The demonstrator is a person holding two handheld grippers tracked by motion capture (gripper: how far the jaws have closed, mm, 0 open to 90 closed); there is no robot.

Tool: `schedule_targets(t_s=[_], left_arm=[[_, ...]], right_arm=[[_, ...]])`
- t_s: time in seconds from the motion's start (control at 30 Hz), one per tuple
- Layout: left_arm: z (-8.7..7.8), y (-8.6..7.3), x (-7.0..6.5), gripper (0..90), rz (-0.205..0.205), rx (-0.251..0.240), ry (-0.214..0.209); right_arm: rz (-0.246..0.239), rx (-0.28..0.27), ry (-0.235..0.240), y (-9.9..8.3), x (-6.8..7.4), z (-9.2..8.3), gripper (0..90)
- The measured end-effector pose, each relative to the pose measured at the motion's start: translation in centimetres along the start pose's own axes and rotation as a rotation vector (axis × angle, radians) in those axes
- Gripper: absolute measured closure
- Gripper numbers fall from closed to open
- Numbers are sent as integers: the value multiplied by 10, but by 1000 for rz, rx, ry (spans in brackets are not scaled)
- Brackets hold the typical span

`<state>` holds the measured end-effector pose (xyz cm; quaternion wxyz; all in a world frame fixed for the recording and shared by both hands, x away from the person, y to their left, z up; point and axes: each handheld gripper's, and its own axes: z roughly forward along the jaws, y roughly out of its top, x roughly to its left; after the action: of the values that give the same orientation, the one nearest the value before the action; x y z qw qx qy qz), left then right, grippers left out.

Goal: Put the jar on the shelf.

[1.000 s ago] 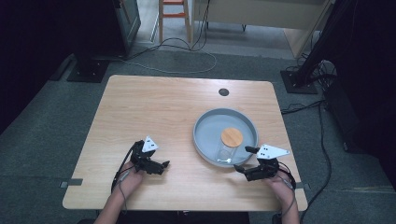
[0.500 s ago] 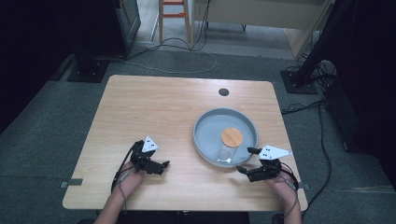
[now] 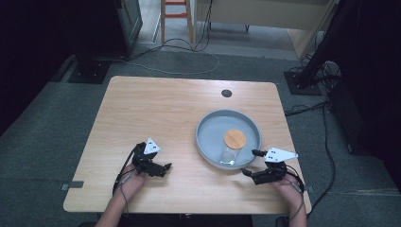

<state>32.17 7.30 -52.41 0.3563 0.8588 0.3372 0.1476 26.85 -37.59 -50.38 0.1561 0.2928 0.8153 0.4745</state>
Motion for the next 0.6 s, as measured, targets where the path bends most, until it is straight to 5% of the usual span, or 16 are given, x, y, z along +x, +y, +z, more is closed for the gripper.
schedule_targets(t_s=[0.6], left_arm=[[0, 0, 0, 0, 0, 0, 1]], right_arm=[[21, -26, -34, -4, -6, -10, 115]])
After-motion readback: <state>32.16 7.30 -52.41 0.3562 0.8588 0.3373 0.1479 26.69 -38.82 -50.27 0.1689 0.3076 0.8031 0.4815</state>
